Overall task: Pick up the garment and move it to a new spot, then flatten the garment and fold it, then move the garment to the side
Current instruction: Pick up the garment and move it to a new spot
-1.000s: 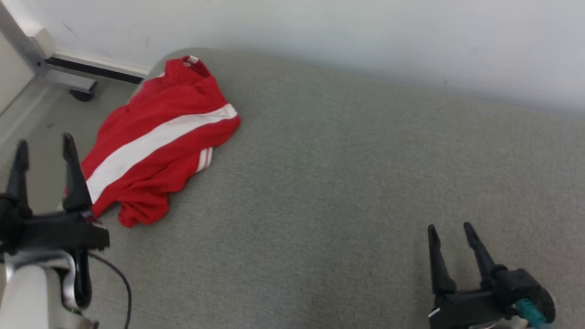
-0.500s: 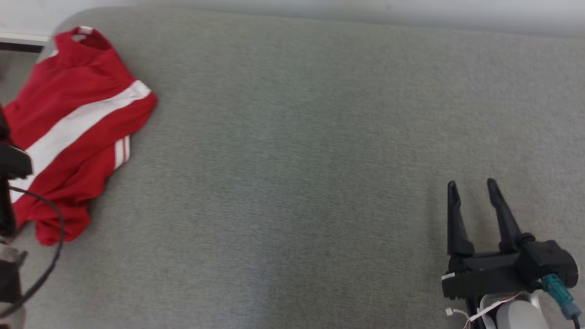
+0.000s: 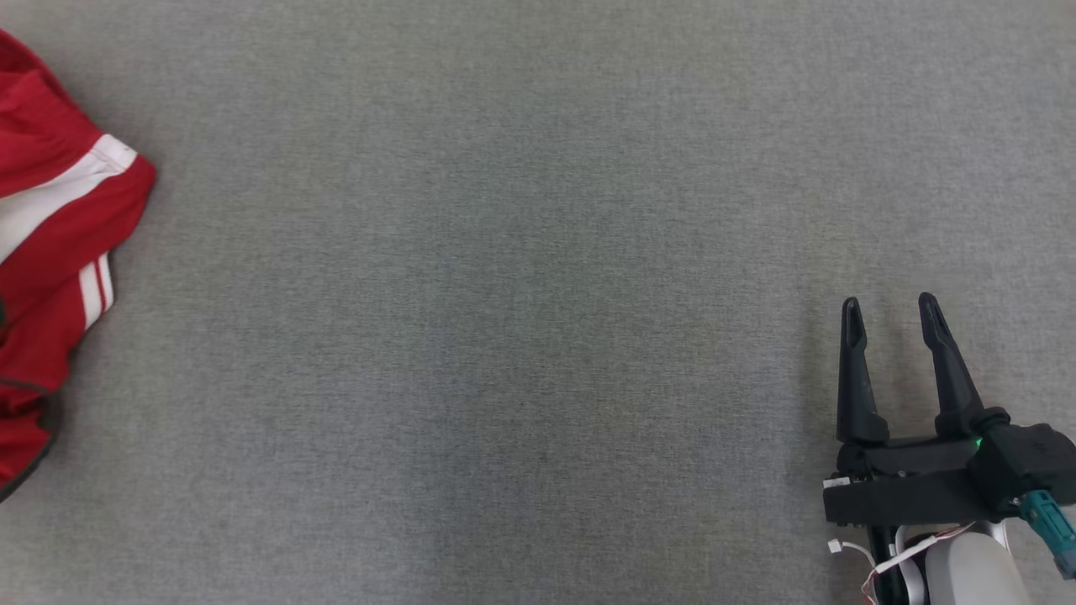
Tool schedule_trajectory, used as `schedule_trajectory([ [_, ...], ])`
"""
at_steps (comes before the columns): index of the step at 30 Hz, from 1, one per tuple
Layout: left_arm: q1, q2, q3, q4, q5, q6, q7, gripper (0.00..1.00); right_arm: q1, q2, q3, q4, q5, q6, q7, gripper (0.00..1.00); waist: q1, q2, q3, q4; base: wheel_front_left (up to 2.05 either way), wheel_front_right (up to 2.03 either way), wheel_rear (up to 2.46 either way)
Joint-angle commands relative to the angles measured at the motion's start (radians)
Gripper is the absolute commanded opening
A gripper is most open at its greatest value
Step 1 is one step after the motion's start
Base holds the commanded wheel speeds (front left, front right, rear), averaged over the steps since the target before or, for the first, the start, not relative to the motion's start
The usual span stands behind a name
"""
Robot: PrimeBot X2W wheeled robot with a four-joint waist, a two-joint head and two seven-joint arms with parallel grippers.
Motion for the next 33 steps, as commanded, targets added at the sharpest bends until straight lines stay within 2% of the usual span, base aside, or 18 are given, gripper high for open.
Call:
schedule_trajectory([
  [1, -0.012, 0.012, -0.01, 0.022, 0.004, 0.001, 0.024, 1.0, -0.008, 0.004, -0.001, -0.006, -0.003, -0.002, 0.0, 1.0, -0.0001, -0.0002, 0.007, -0.012, 0.0, 0.0, 0.0],
  [12, -0.013, 0.039, -0.054, 0.156, -0.001, 0.0, 0.161, 1.0, -0.004, 0.006, 0.0, 0.0, 0.0, -0.002, 0.0, 1.0, -0.0001, -0.0002, -0.008, -0.03, 0.0, 0.0, 0.0],
  [13, -0.011, 0.043, -0.057, 0.161, 0.003, 0.002, 0.157, 0.33, -0.005, 0.006, 0.001, 0.0, 0.0, -0.002, 0.0, 1.0, -0.0001, -0.0002, -0.009, -0.032, 0.0, 0.0, 0.0],
  [14, -0.013, 0.047, -0.054, 0.165, 0.003, 0.011, 0.147, 0.0, -0.006, 0.004, 0.001, 0.0, 0.0, -0.002, 0.0, 1.0, -0.0001, -0.0002, -0.01, -0.033, 0.0, 0.0, 0.0],
  [18, -0.015, 0.04, -0.062, 0.19, 0.002, 0.015, 0.134, 0.0, 0.002, -0.005, -0.006, 0.003, 0.005, -0.002, 0.0, 1.0, -0.0001, -0.0002, -0.02, -0.032, 0.0, 0.0, 0.0],
  [23, -0.048, 0.053, -0.066, 0.171, 0.014, 0.031, 0.042, 0.0, 0.009, -0.004, -0.012, 0.006, 0.003, -0.002, 0.0, 1.0, -0.0001, -0.0002, -0.046, -0.021, 0.0, 0.0, 0.0],
  [33, -0.153, 0.087, -0.109, 0.066, 0.032, 0.015, -0.093, 0.0, 0.036, 0.017, 0.003, 0.037, 0.024, -0.002, 0.0, 1.0, -0.0001, -0.0002, -0.146, 0.003, 0.0, 0.0, 0.0],
])
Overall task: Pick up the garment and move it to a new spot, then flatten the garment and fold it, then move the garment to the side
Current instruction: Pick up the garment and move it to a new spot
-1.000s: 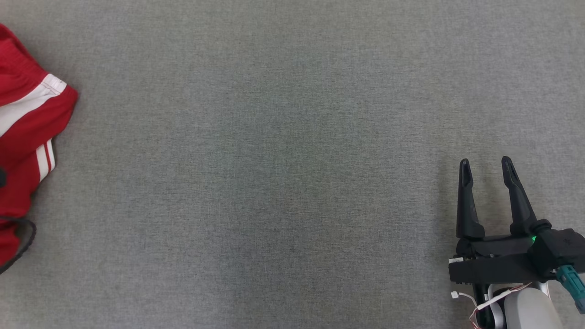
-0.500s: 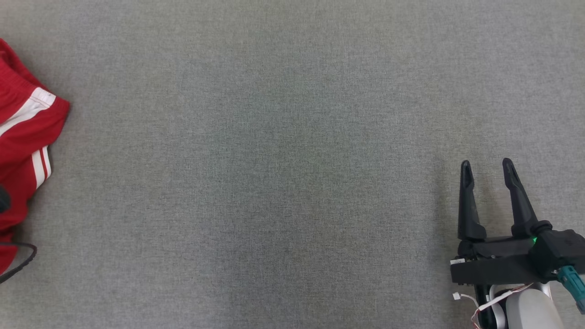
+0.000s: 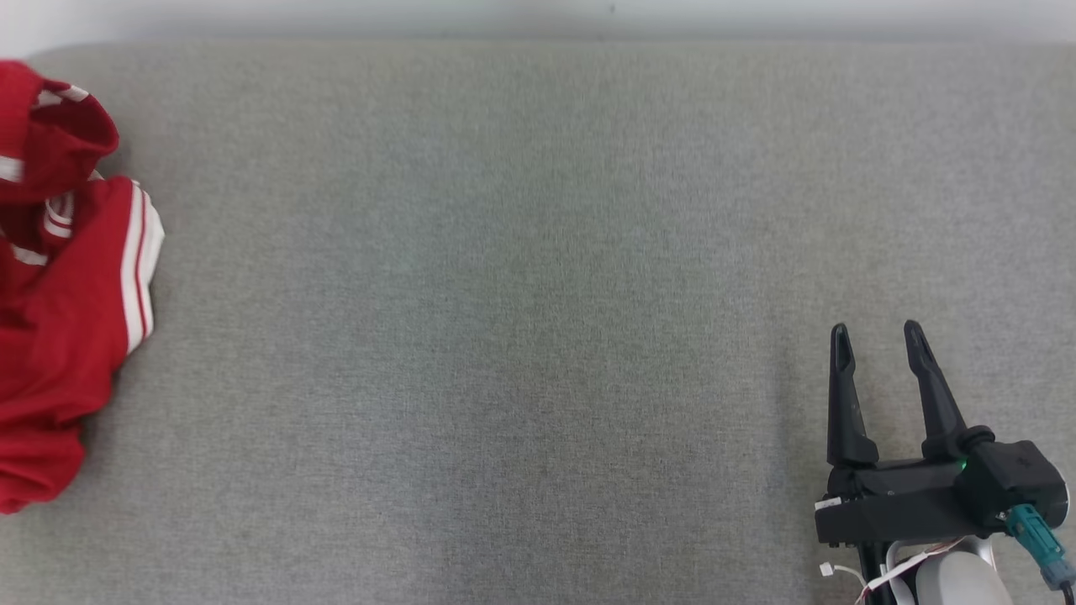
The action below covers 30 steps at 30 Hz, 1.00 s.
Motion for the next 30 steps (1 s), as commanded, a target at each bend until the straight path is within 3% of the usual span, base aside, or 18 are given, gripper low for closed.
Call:
schedule_trajectory([
  [1, -0.029, 0.007, -0.012, -0.026, 0.004, -0.003, -0.015, 0.0, 0.013, 0.007, 0.002, 0.005, 0.011, -0.002, 0.0, 1.0, 0.0001, 0.0, -0.04, 0.007, 0.0, 0.0, 0.0],
  [8, -0.115, -0.025, -0.08, -0.188, -0.008, -0.013, 0.006, 0.0, 0.03, 0.015, 0.012, 0.02, 0.032, -0.002, 0.0, 1.0, 0.0001, 0.0, -0.088, -0.035, 0.0, 0.0, 0.0],
  [18, -0.127, -0.109, -0.141, -0.401, -0.078, -0.016, 0.093, 0.0, 0.047, 0.016, 0.058, 0.057, 0.097, -0.002, 0.0, 1.0, 0.0001, 0.0, -0.137, -0.178, 0.0, 0.0, 0.0],
  [24, -0.072, -0.191, -0.191, -0.509, -0.091, -0.001, 0.129, 0.0, 0.065, 0.016, 0.072, 0.08, 0.126, -0.002, 0.0, 1.0, 0.0001, 0.0, -0.155, -0.284, 0.0, 0.0, 0.0],
  [30, 0.016, -0.295, -0.245, -0.578, -0.117, 0.023, 0.138, 0.0, 0.073, 0.016, 0.062, 0.091, 0.137, -0.002, 0.0, 1.0, 0.0001, 0.0, -0.149, -0.339, 0.0, 0.0, 0.0],
])
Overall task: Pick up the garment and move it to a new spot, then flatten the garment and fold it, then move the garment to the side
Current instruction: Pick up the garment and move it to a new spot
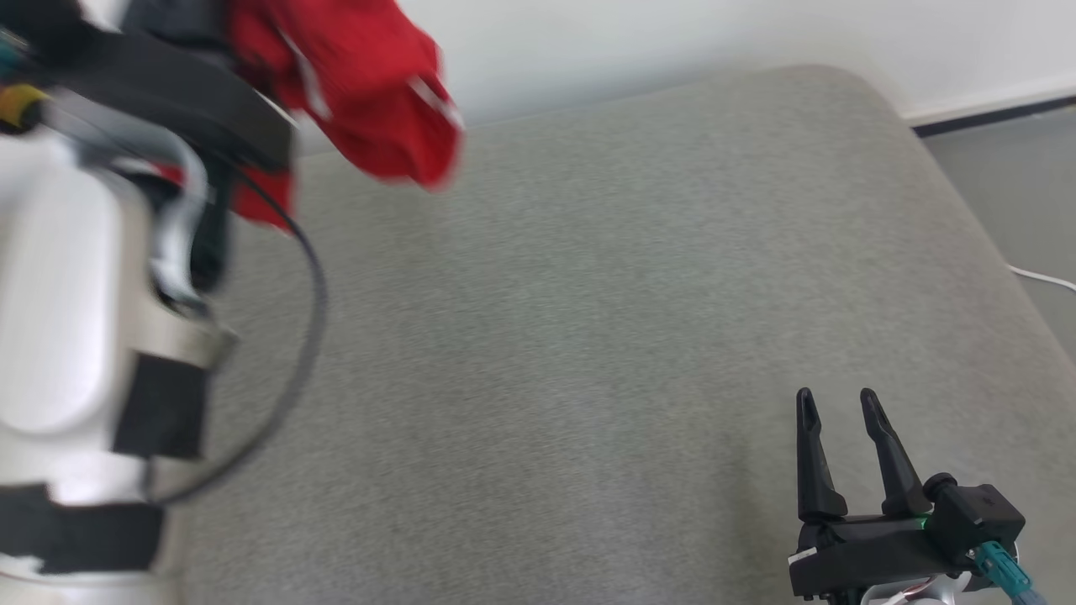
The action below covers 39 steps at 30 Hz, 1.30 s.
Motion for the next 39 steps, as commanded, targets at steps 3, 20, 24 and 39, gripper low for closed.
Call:
schedule_trajectory([
  [3, 0.068, -0.041, -0.025, -0.014, -0.011, 0.012, -0.007, 0.0, 0.001, 0.004, 0.001, 0.005, 0.012, -0.002, 0.0, 1.0, 0.0, 0.0001, -0.001, -0.056, 0.0, 0.0, 0.0],
  [20, 0.471, -0.152, -0.125, 0.228, -0.085, 0.016, -0.138, 0.0, -0.024, 0.003, 0.027, 0.035, 0.002, -0.002, 0.0, 1.0, 0.0, 0.0001, 0.016, -0.037, 0.0, 0.0, 0.0],
  [24, 0.496, -0.163, -0.195, 0.28, -0.094, 0.002, -0.157, 0.0, -0.016, 0.004, 0.028, 0.039, -0.004, -0.002, 0.0, 1.0, 0.0, 0.0001, -0.005, -0.017, 0.0, 0.0, 0.0],
  [39, 0.502, -0.136, -0.274, 0.184, -0.072, 0.032, -0.263, 1.0, 0.05, 0.003, 0.003, 0.04, -0.021, -0.002, 0.0, 1.0, 0.0, 0.0001, -0.114, 0.098, 0.0, 0.0, 0.0],
])
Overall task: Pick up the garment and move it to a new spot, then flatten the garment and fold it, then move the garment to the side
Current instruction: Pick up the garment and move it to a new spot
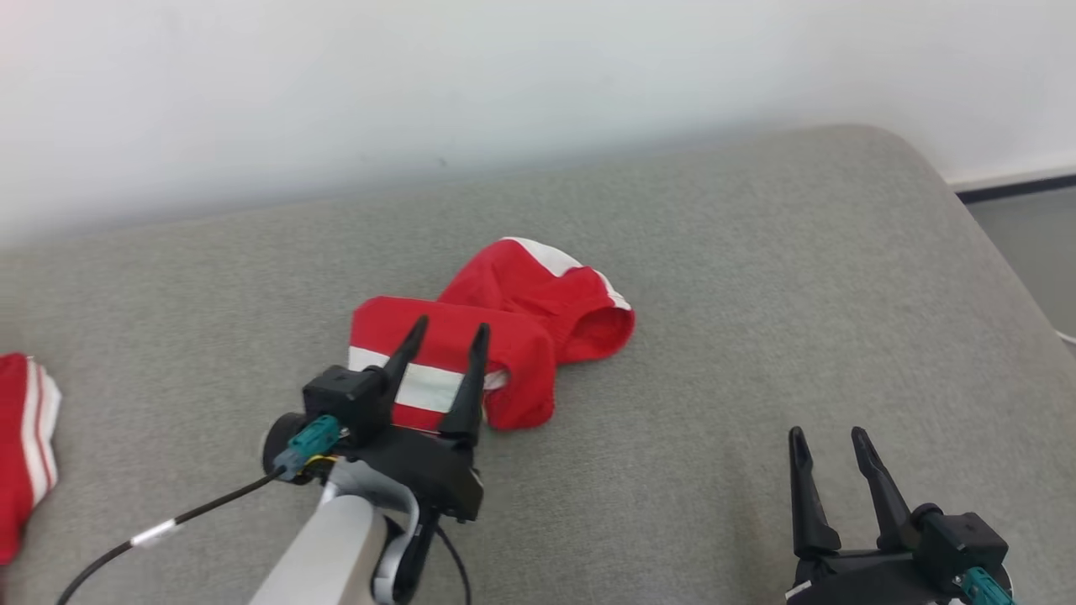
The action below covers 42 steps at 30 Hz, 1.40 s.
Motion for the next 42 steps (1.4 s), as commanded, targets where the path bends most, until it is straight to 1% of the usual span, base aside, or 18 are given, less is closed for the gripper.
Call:
schedule_trajectory([
  [1, 0.019, 0.02, 0.008, -0.018, 0.007, 0.008, -0.009, 1.0, 0.013, 0.003, -0.003, -0.004, -0.003, -0.002, 0.0, 1.0, 0.0001, 0.0, -0.039, 0.046, 0.0, 0.0, 0.0],
  [6, 0.05, 0.088, 0.042, -0.094, 0.04, 0.039, -0.029, 1.0, 0.029, 0.003, -0.01, -0.012, -0.001, -0.002, 0.0, 1.0, 0.0001, 0.0, -0.065, 0.093, 0.0, 0.0, 0.0],
  [10, 0.091, 0.142, 0.09, -0.16, 0.062, 0.063, -0.042, 1.0, 0.032, 0.003, -0.005, -0.021, 0.004, -0.002, 0.0, 1.0, 0.0001, 0.0, -0.071, 0.12, 0.0, 0.0, 0.0],
  [14, 0.15, 0.193, 0.138, -0.229, 0.092, 0.075, -0.046, 1.0, 0.036, 0.002, -0.003, -0.026, 0.007, -0.002, 0.0, 1.0, 0.0001, 0.0, -0.074, 0.137, 0.0, 0.0, 0.0],
  [16, 0.19, 0.212, 0.16, -0.27, 0.123, 0.088, -0.045, 1.0, 0.038, 0.003, -0.003, -0.028, 0.008, -0.002, 0.0, 1.0, 0.0001, 0.0, -0.074, 0.143, 0.0, 0.0, 0.0],
  [20, 0.284, 0.225, 0.231, -0.338, 0.14, 0.104, -0.046, 1.0, 0.041, 0.003, 0.001, -0.03, 0.008, -0.002, 0.0, 1.0, 0.0001, 0.0, -0.075, 0.146, 0.0, 0.0, 0.0],
  [25, 0.395, 0.204, 0.312, -0.393, 0.174, 0.104, -0.046, 1.0, 0.045, 0.003, -0.003, -0.028, 0.005, -0.002, 0.0, 1.0, 0.0001, 0.0, -0.079, 0.152, 0.0, 0.0, 0.0],
  [29, 0.451, 0.164, 0.377, -0.421, 0.205, 0.096, -0.046, 1.0, 0.037, 0.003, 0.006, -0.024, 0.0, -0.002, 0.0, 1.0, 0.0001, 0.0, -0.08, 0.156, 0.0, 0.0, 0.0],
  [31, 0.477, 0.148, 0.4, -0.422, 0.237, 0.088, -0.046, 1.0, 0.033, 0.003, 0.013, -0.022, 0.001, -0.002, 0.0, 1.0, 0.0001, 0.0, -0.08, 0.157, 0.0, 0.0, 0.0],
  [34, 0.504, 0.113, 0.427, -0.413, 0.261, 0.069, -0.046, 1.0, 0.032, 0.002, 0.021, -0.018, 0.003, -0.002, 0.0, 1.0, 0.0001, 0.0, -0.082, 0.158, 0.0, 0.0, 0.0],
  [42, 0.528, 0.066, 0.474, -0.373, 0.323, 0.019, -0.046, 1.0, 0.035, 0.003, 0.028, -0.011, 0.006, -0.002, 0.0, 1.0, 0.0001, 0.0, -0.085, 0.16, 0.0, 0.0, 0.0],
])
